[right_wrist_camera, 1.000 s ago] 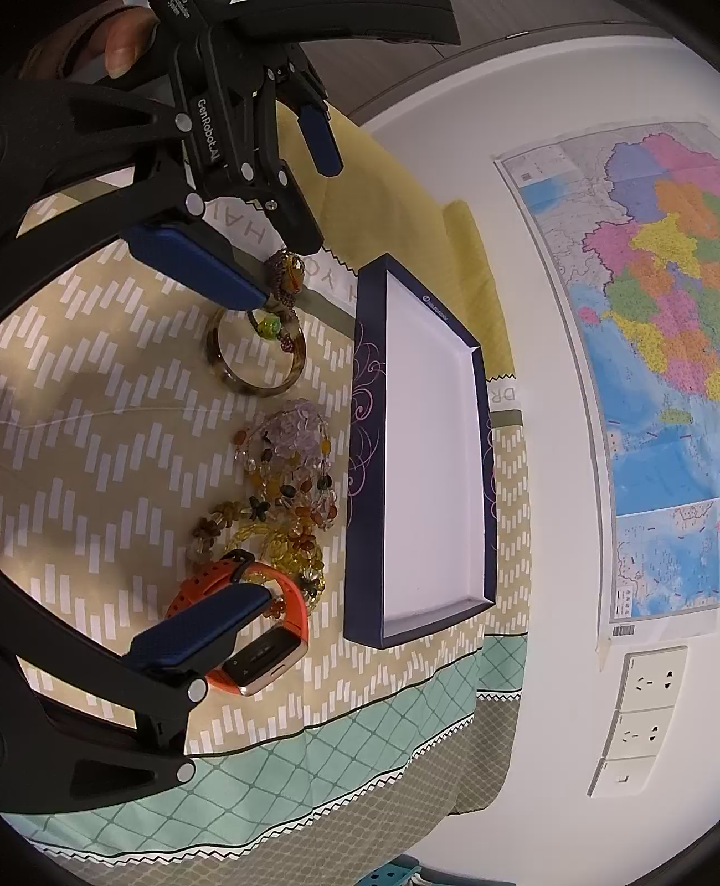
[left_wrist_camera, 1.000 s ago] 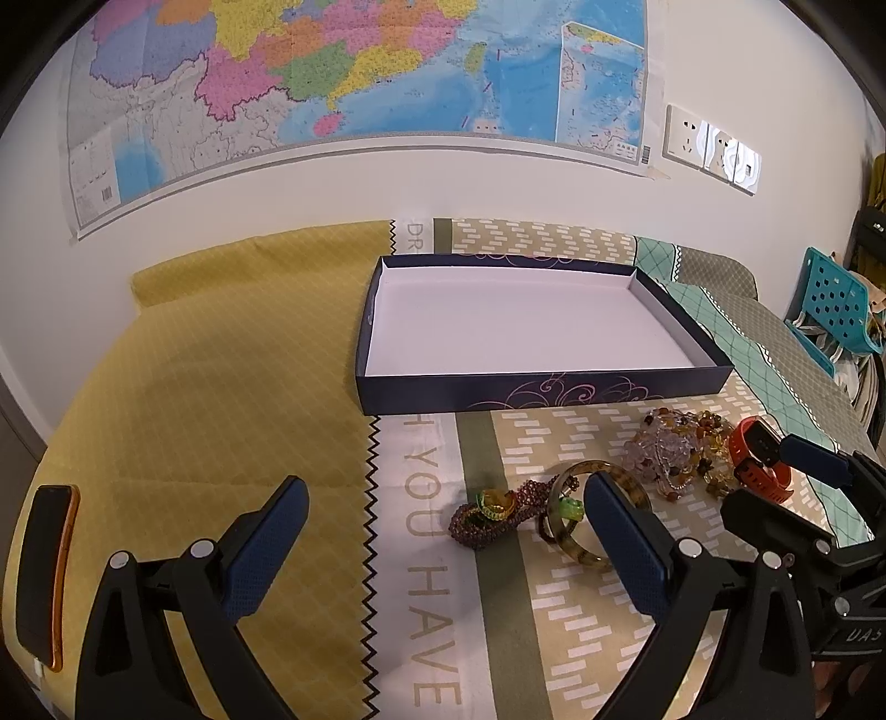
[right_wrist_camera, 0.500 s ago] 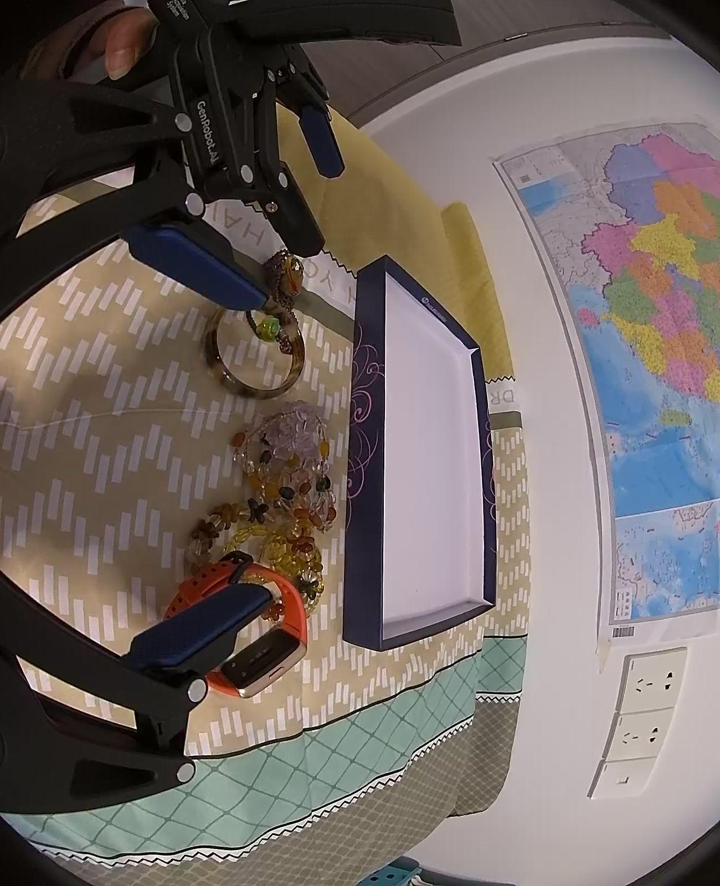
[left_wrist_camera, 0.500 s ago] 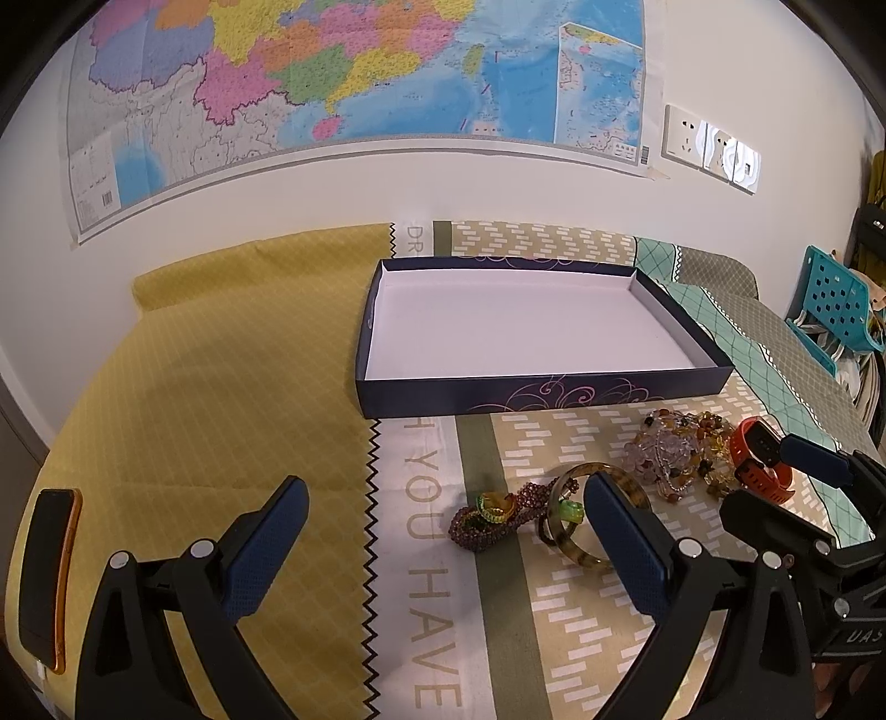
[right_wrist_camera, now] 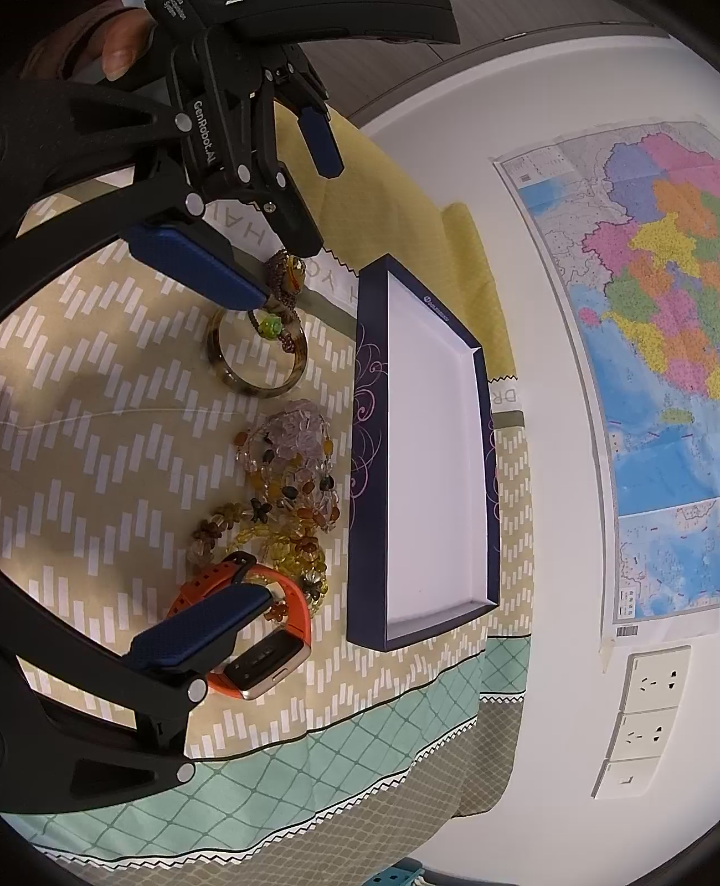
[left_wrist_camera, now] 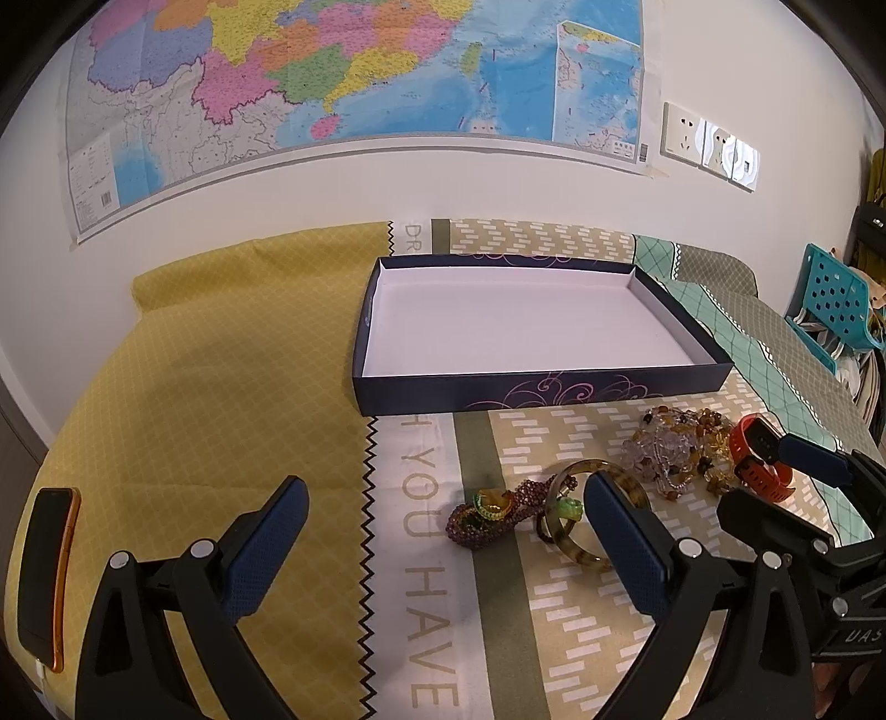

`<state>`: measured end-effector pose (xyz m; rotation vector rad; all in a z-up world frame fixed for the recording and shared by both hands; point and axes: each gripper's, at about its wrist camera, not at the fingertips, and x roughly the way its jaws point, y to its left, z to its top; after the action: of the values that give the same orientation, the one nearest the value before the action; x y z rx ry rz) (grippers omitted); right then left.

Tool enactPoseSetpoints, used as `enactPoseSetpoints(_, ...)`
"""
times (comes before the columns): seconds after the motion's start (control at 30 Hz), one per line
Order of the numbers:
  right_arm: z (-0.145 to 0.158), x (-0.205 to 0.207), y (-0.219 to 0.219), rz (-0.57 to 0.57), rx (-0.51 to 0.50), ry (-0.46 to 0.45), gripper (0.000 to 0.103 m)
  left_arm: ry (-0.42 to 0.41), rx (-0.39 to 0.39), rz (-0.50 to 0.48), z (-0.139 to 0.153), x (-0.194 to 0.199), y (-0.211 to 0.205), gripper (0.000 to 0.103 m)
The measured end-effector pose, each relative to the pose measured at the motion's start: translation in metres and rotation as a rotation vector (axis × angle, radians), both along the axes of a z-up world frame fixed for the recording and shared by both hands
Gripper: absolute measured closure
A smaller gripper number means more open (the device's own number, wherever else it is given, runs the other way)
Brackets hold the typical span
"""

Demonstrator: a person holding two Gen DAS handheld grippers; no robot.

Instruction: Organize jewelry

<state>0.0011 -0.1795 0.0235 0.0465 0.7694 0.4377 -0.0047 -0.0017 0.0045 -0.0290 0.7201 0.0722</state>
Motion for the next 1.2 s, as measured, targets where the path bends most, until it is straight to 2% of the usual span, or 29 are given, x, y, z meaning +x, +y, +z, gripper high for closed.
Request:
enactPoseSetpoints(1.03,0.0,0.001,-0.011,-0.013,-0.004,-0.006,0.006,0.007,0.004,-0.025,-0.005,0.001,-0.008,0.007)
enactPoseSetpoints(1.2,-0.001,0.004,-0.026,-0.041,-0.02,0.048,0.006,0.011,-0.003,-0.042,-0.006,0.002,-0.008,0.007)
